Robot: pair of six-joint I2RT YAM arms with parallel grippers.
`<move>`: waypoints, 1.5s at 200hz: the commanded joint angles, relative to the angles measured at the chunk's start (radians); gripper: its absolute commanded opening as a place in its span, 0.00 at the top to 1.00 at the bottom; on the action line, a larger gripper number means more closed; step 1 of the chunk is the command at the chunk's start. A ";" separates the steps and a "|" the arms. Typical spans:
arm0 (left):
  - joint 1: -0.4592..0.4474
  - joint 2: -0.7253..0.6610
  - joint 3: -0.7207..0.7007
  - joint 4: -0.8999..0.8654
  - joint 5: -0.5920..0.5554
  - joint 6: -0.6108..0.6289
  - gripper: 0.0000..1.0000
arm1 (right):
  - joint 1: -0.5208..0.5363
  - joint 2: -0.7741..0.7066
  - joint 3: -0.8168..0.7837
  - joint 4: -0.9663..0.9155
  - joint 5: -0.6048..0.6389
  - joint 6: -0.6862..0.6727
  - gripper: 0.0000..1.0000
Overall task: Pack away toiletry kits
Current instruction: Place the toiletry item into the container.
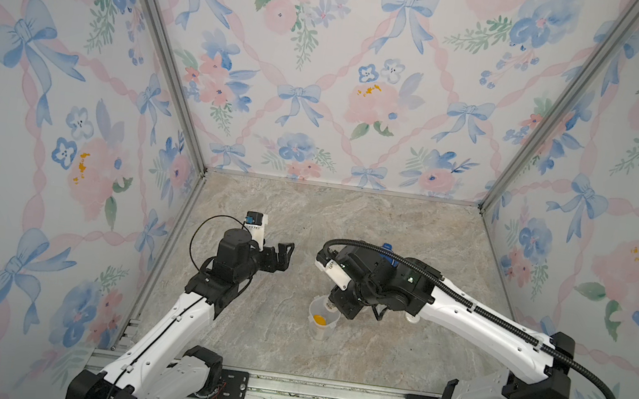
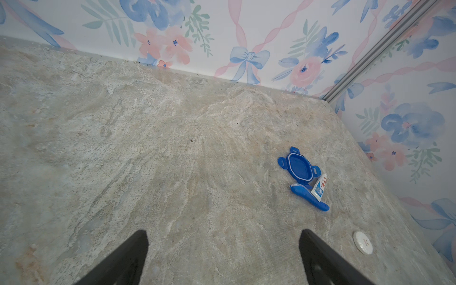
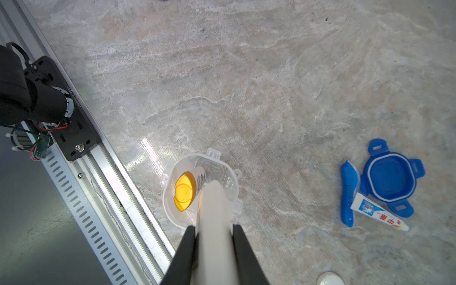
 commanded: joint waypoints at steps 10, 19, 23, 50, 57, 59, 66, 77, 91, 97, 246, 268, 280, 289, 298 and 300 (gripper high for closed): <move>-0.005 -0.009 -0.002 0.020 0.014 0.002 0.02 | 0.016 0.041 -0.048 0.054 -0.006 0.023 0.87; -0.021 -0.017 -0.007 0.020 0.014 0.007 0.02 | 0.017 0.049 -0.058 0.070 -0.004 0.017 0.86; -0.028 -0.023 -0.009 0.018 0.013 0.007 0.02 | 0.017 0.053 -0.061 0.074 -0.003 0.016 0.87; -0.069 -0.068 -0.032 0.019 0.012 -0.010 0.02 | 0.017 0.090 -0.073 0.090 0.007 -0.003 0.86; -0.070 -0.077 -0.036 0.018 0.014 -0.017 0.02 | 0.015 0.097 -0.081 0.099 0.004 -0.005 0.85; -0.071 -0.079 -0.036 0.018 0.015 -0.018 0.02 | 0.014 0.099 -0.081 0.102 0.004 -0.005 0.85; -0.071 -0.086 -0.038 0.017 0.015 -0.024 0.02 | 0.014 0.105 -0.088 0.106 0.004 -0.008 0.84; -0.072 -0.095 -0.038 0.017 0.016 -0.030 0.02 | 0.014 0.112 -0.097 0.117 0.002 -0.008 0.82; -0.072 -0.100 -0.032 0.018 0.017 -0.035 0.02 | 0.015 0.110 -0.109 0.133 0.000 -0.006 0.80; -0.072 -0.101 -0.028 0.018 0.019 -0.036 0.02 | 0.017 0.109 -0.112 0.136 0.001 -0.005 0.79; -0.094 0.032 0.098 0.019 -0.005 -0.006 0.02 | 0.009 -0.050 -0.025 0.060 0.127 -0.013 0.56; -0.146 0.108 0.146 0.020 0.013 0.027 0.02 | -0.047 -0.140 -0.019 0.036 0.132 -0.029 0.48; -0.180 0.163 0.191 0.018 0.036 0.052 0.02 | -0.128 -0.178 -0.022 -0.005 0.122 -0.033 0.46; -0.201 0.200 0.231 0.015 0.064 0.070 0.02 | -0.218 -0.205 -0.052 -0.021 0.118 -0.044 0.44; -0.219 0.229 0.265 0.014 0.083 0.084 0.02 | -0.317 -0.225 -0.109 -0.015 0.093 -0.055 0.43; -0.222 0.233 0.273 0.014 0.086 0.086 0.02 | -0.344 -0.228 -0.121 -0.012 0.085 -0.058 0.43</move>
